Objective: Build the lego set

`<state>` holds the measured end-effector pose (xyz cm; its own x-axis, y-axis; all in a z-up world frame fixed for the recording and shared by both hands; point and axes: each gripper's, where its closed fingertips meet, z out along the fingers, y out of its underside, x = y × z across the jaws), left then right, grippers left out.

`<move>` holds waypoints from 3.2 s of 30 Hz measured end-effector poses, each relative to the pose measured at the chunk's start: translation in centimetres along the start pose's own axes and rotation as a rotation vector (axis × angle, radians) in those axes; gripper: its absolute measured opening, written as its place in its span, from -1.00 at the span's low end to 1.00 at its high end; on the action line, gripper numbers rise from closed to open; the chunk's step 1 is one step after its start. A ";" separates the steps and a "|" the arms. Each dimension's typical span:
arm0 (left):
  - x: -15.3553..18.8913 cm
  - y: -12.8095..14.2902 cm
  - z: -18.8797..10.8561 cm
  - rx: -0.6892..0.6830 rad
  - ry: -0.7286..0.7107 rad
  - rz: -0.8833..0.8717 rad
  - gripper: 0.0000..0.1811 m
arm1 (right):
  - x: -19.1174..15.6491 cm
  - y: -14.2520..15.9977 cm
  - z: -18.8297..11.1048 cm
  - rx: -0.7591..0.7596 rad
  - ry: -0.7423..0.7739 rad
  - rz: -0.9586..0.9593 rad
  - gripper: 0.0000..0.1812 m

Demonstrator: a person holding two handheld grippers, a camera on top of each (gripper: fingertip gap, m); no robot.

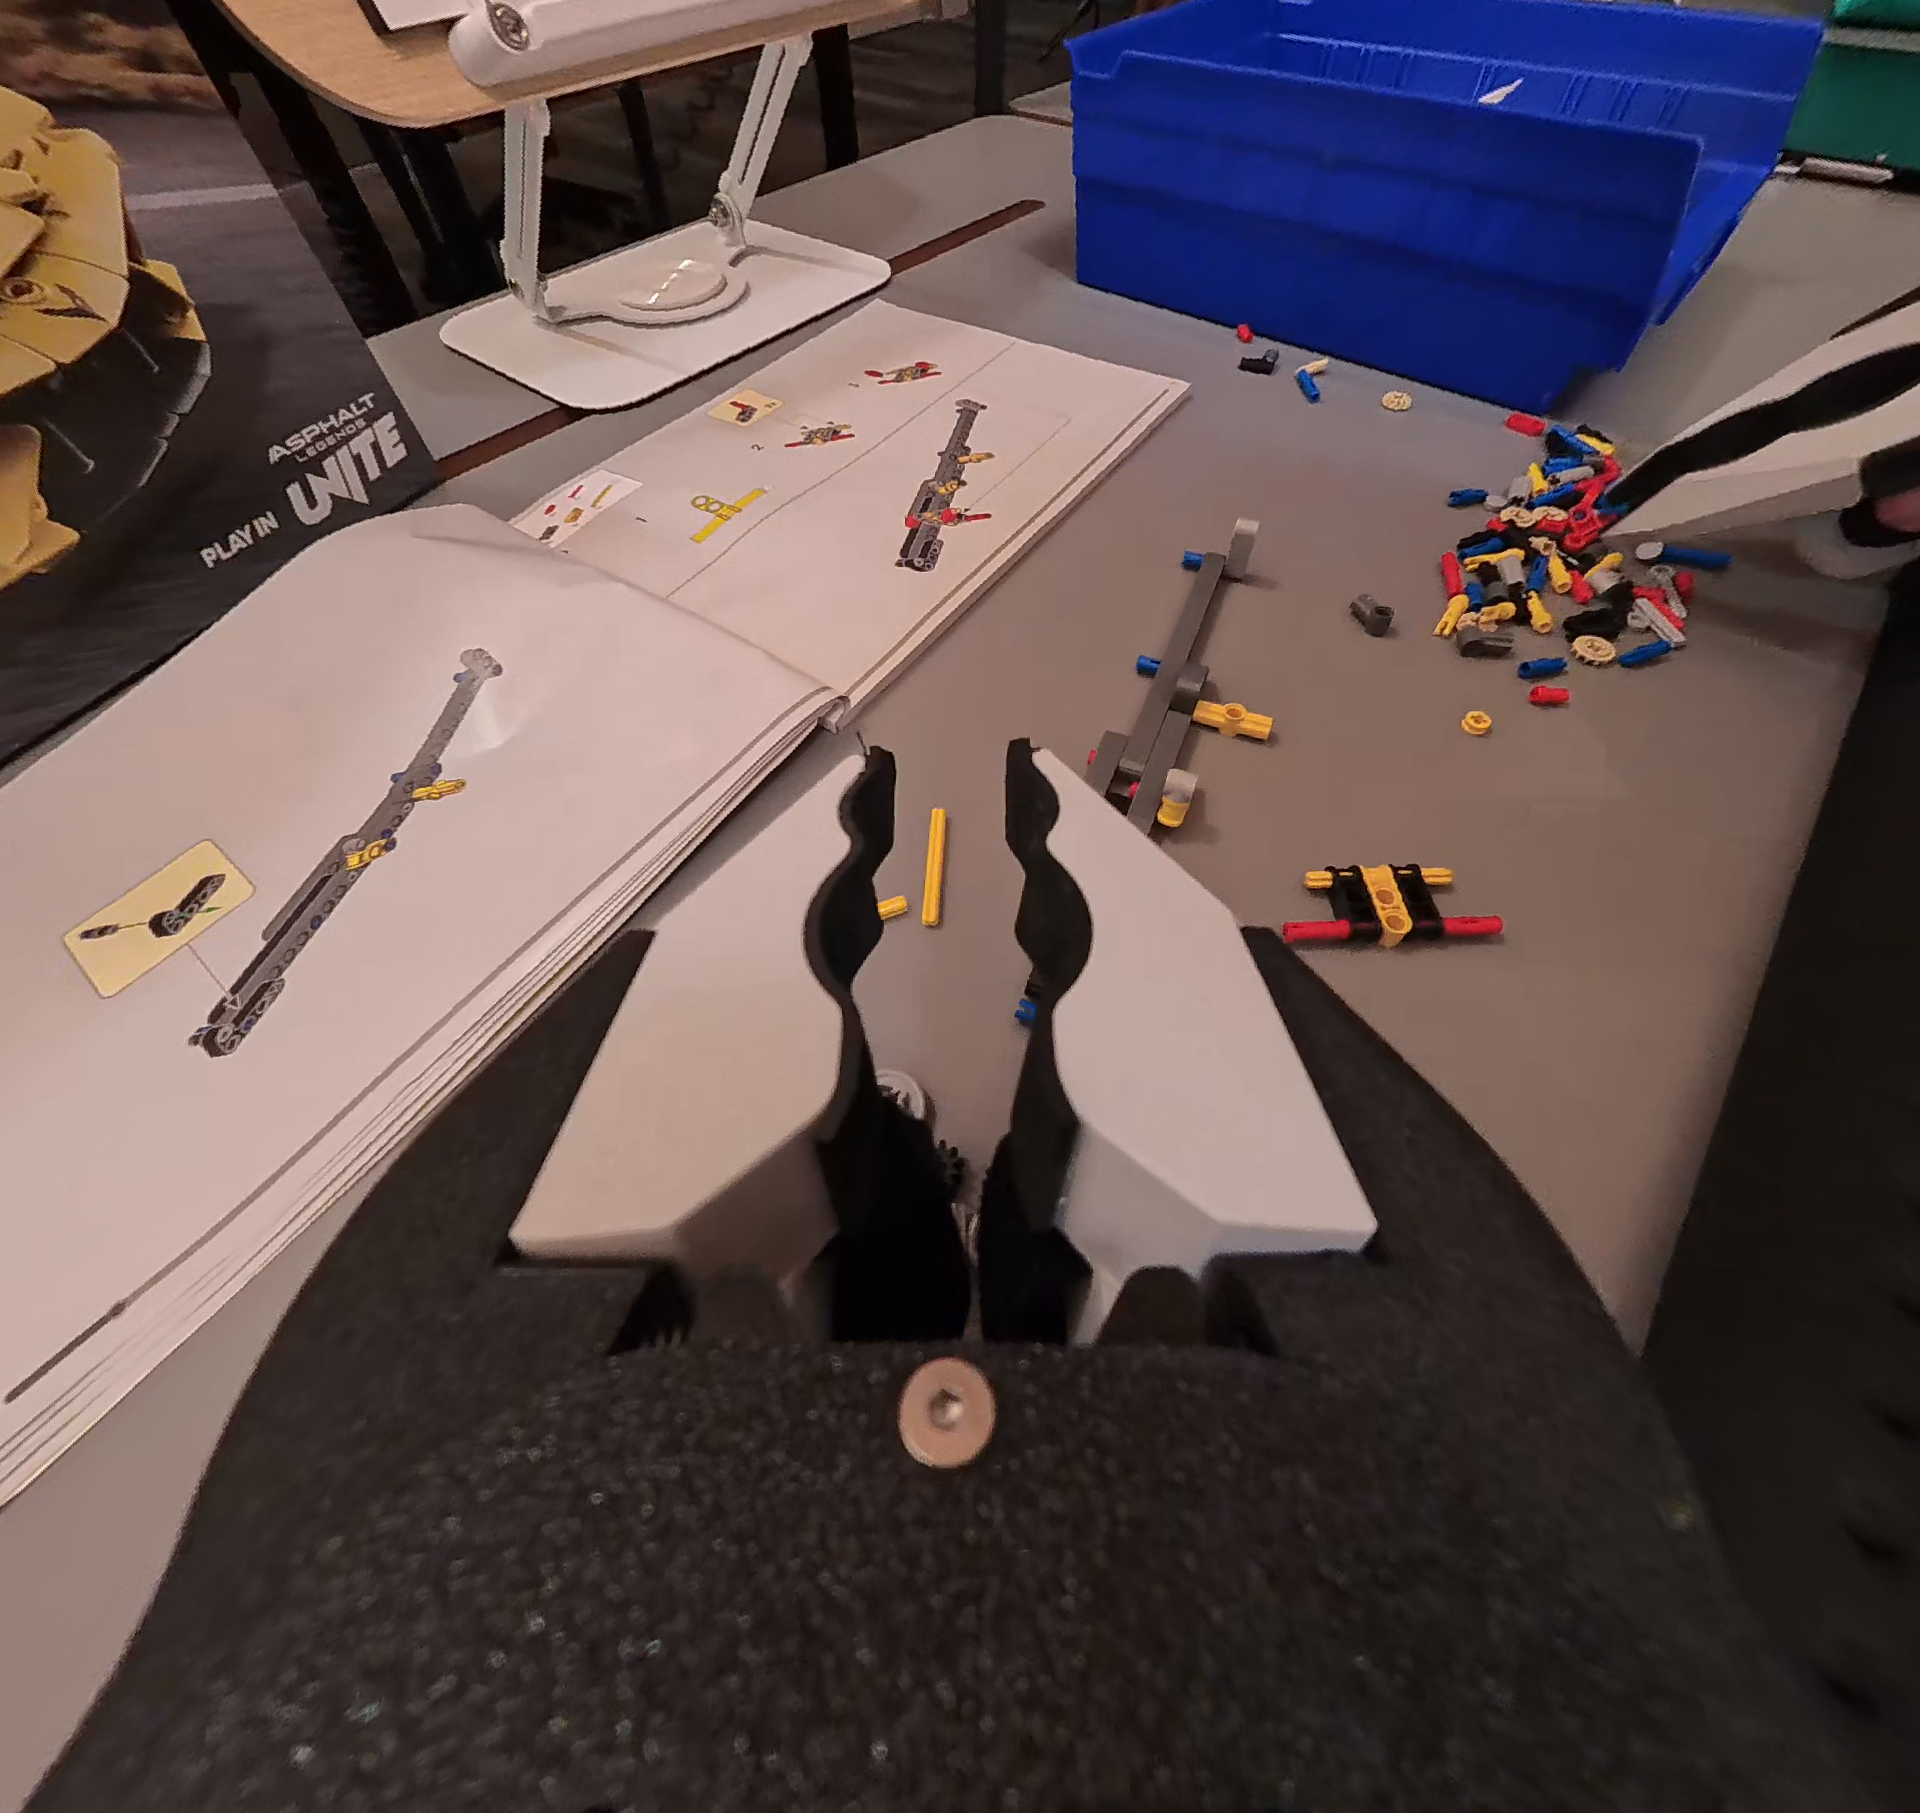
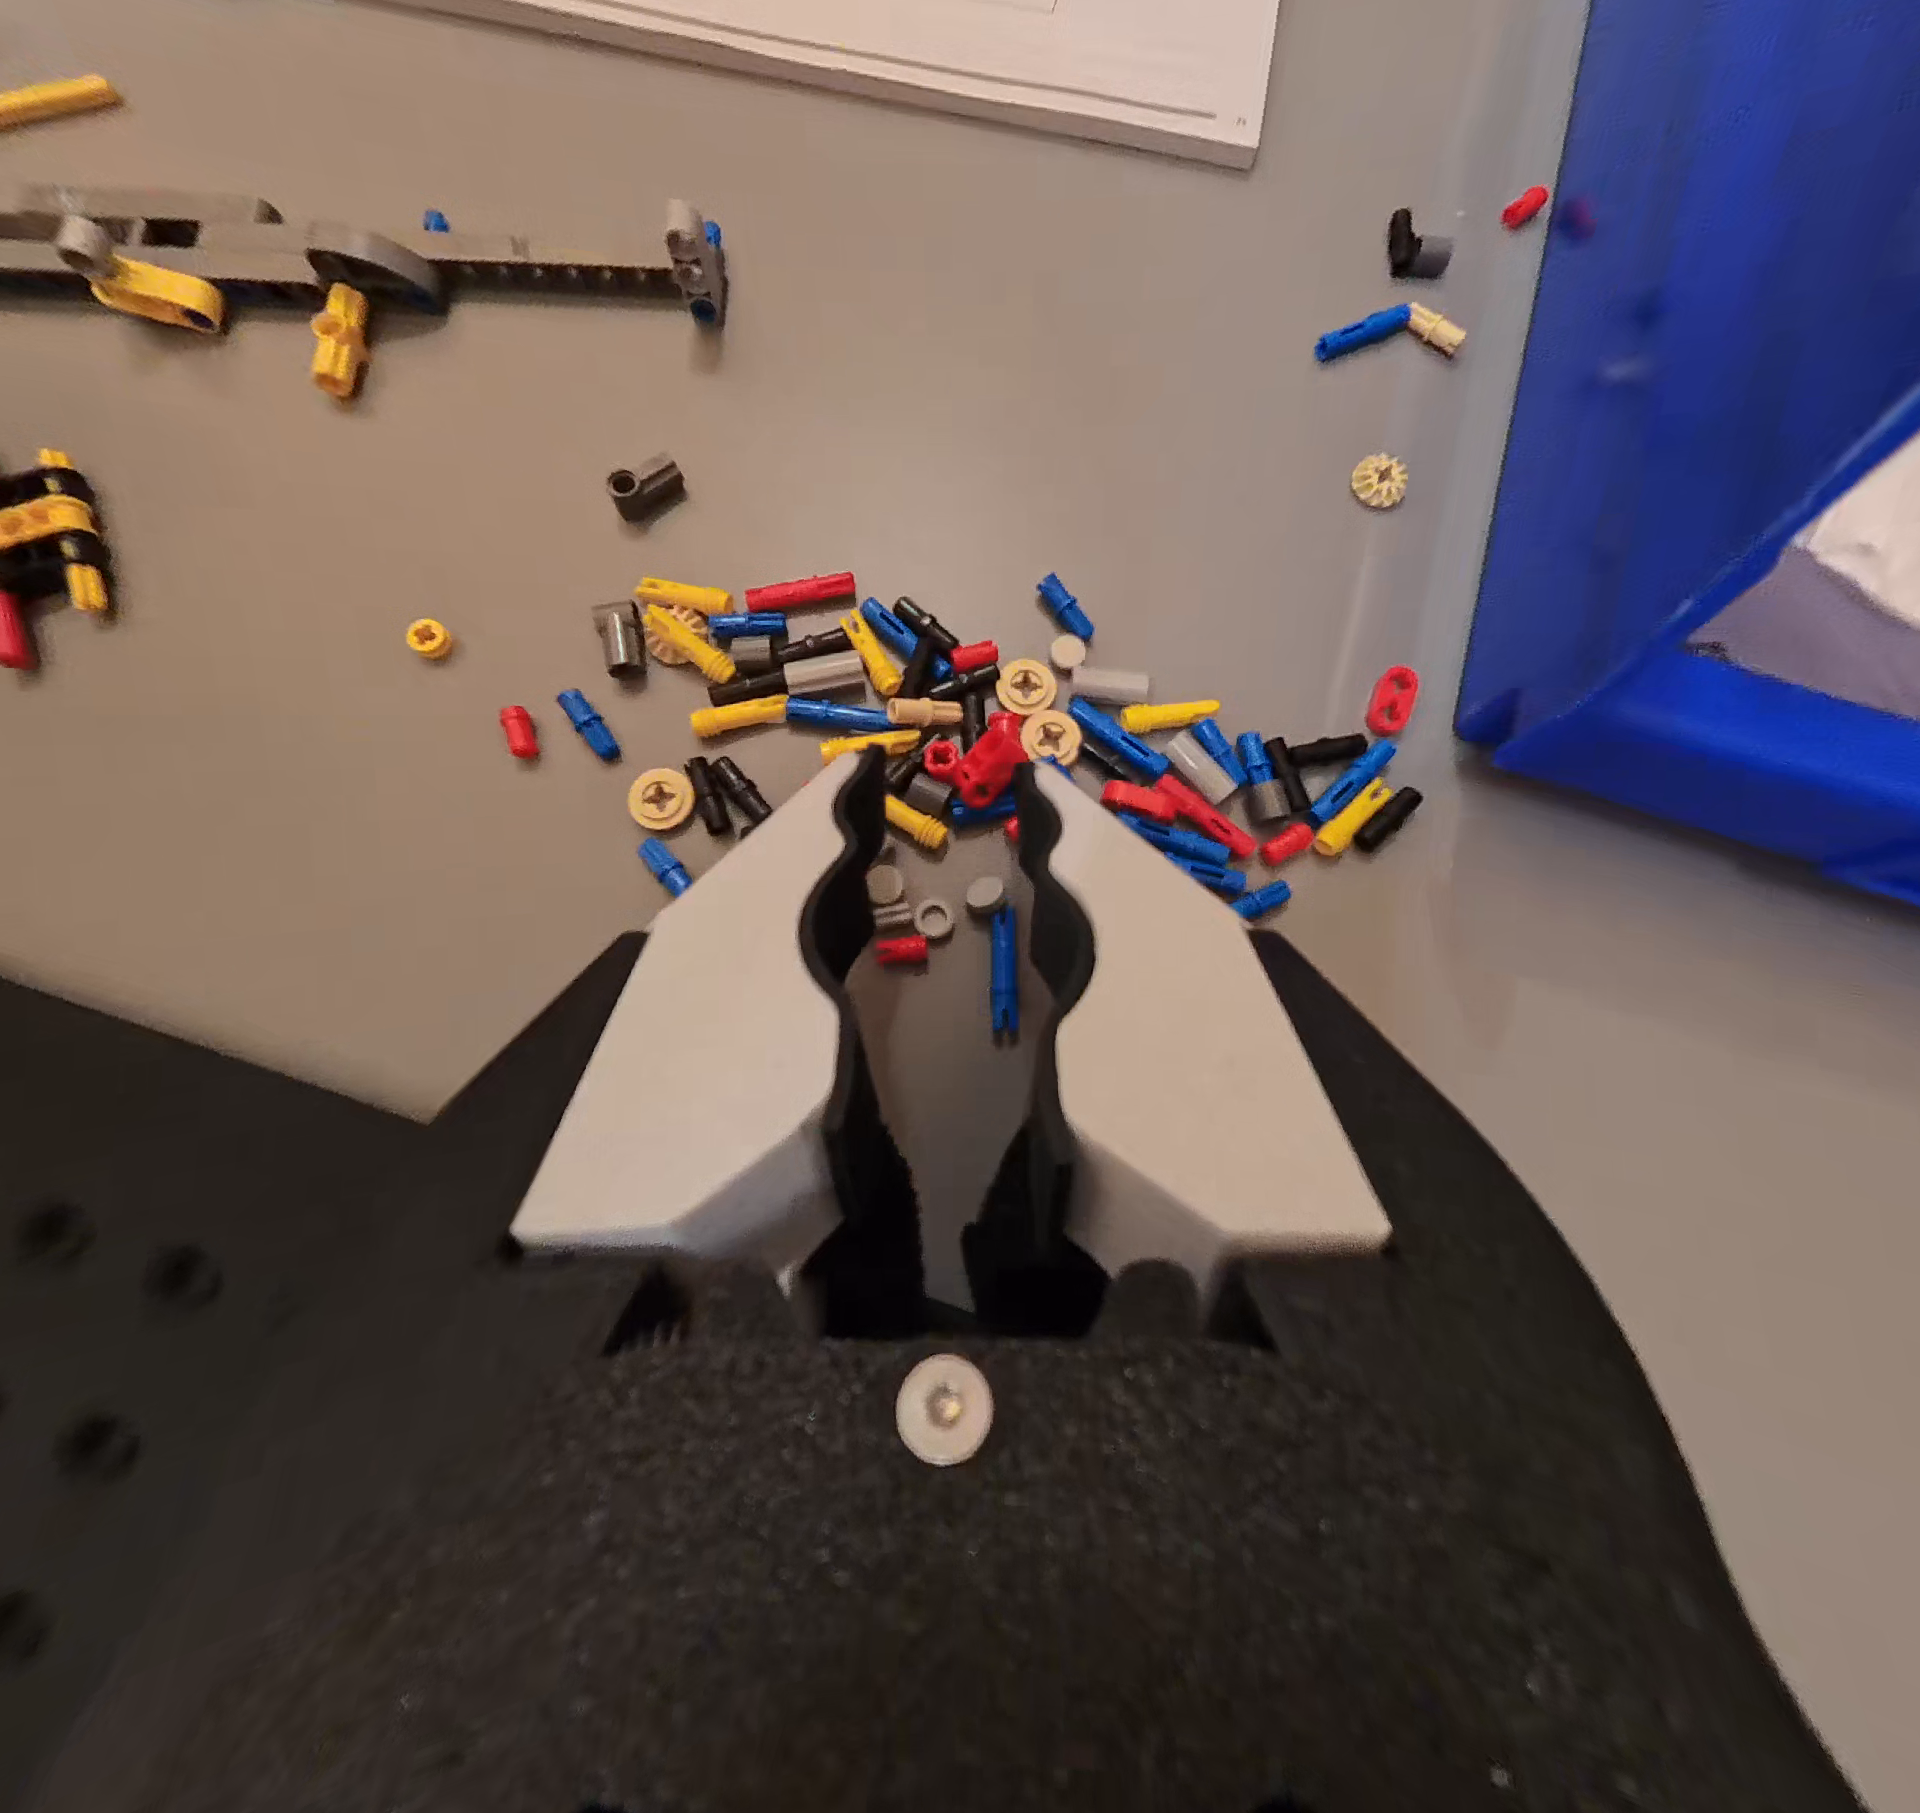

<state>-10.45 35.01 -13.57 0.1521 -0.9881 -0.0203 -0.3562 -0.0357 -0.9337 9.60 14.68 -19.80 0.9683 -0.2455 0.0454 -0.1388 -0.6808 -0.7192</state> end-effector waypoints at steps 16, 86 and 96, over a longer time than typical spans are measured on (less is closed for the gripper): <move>0.5 0.3 0.3 -0.017 0.001 0.042 -0.78 | 7.6 0.5 -1.1 0.041 0.286 0.060 -0.81; 1.0 -0.9 -0.3 0.051 0.098 -0.095 -0.79 | -15.0 -2.0 1.1 -0.045 -0.352 -0.279 -0.93; -1.8 0.5 0.1 -0.020 -0.074 -0.020 -0.81 | -15.4 -0.3 1.5 -0.097 -0.272 -0.331 -0.93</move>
<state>-10.81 36.82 -13.99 0.2266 -0.9736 -0.0281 -0.3702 -0.0594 -0.9271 -4.94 19.68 -21.32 0.9815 0.1786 0.0685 0.1815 -0.7570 -0.6277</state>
